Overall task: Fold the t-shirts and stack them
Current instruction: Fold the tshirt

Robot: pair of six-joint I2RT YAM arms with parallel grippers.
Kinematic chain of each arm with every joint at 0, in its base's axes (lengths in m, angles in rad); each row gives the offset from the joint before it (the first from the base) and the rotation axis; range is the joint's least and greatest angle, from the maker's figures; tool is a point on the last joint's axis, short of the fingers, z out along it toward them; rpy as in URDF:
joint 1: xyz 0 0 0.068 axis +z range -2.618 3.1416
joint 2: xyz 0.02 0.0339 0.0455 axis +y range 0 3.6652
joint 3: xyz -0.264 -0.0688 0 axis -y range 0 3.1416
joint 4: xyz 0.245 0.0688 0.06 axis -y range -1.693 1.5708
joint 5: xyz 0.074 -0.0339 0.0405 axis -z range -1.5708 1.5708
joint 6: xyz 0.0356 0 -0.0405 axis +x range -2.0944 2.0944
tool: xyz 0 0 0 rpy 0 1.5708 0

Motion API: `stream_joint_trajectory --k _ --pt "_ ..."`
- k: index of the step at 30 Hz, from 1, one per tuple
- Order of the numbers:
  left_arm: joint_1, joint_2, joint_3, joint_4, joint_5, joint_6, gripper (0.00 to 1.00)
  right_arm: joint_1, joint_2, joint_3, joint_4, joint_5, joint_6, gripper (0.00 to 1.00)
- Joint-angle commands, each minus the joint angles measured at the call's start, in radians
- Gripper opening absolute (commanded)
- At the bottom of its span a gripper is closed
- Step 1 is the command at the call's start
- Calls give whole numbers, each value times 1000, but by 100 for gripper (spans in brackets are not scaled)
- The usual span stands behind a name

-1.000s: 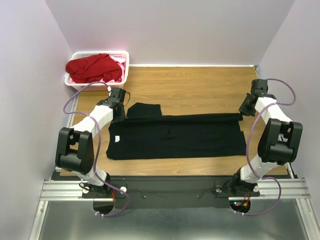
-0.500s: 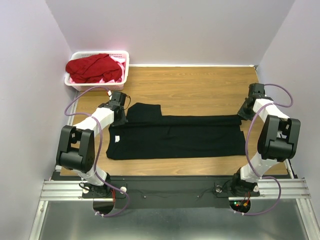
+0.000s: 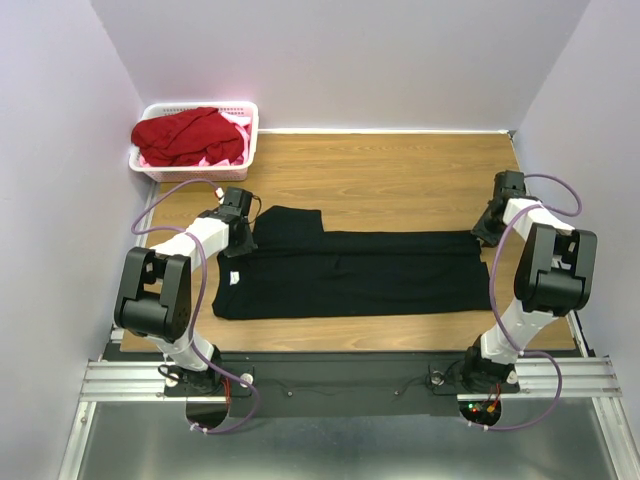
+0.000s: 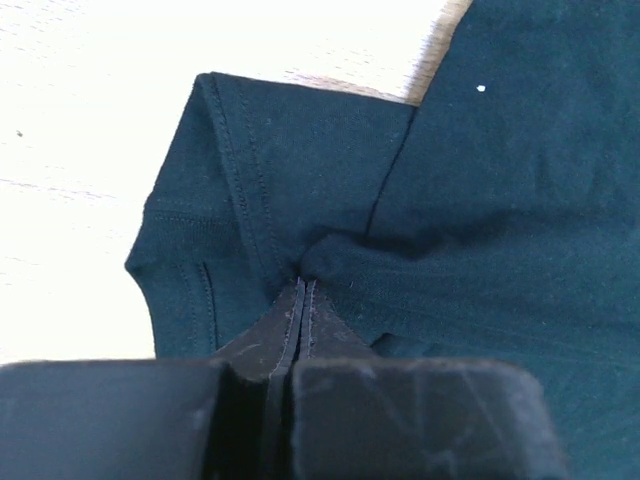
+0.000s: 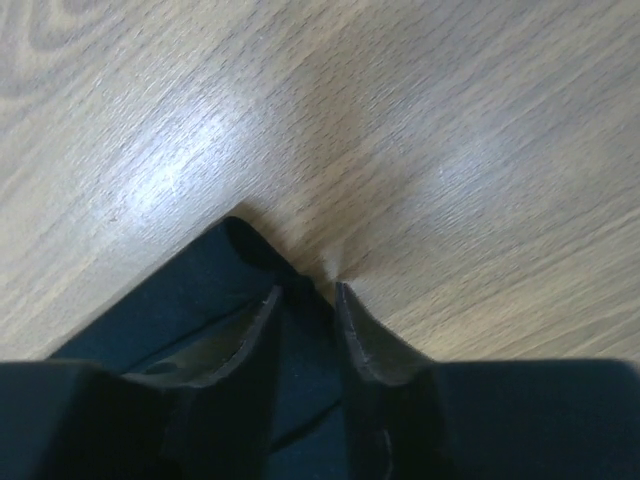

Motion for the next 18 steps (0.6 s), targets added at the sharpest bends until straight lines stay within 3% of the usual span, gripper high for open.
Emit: stream_joint_trajectory --k 1,2,4,5,9,10,14,18 --pt "10 -46 -19 -16 15 -16 19 -14 -47 3 34 -5 14 39" --pt "10 -57 -18 -19 17 -18 23 -14 -61 0 29 -13 13 44" --pt "10 -98 -11 -40 9 -21 48 -14 -108 -3 20 -27 10 49" --pt "10 -124 -7 -46 6 -21 66 -14 -125 -4 17 -45 4 54" --pt "10 -190 24 -86 -5 -10 89 -1 -216 -4 -3 -103 -24 62" --pt "10 -200 44 -86 0 -1 93 3 -228 -3 -3 -125 -33 65" --pt "10 -175 117 -68 27 24 94 70 -248 32 0 -246 -76 68" --pt "7 -39 208 -28 40 63 94 195 -172 108 14 -323 -138 68"
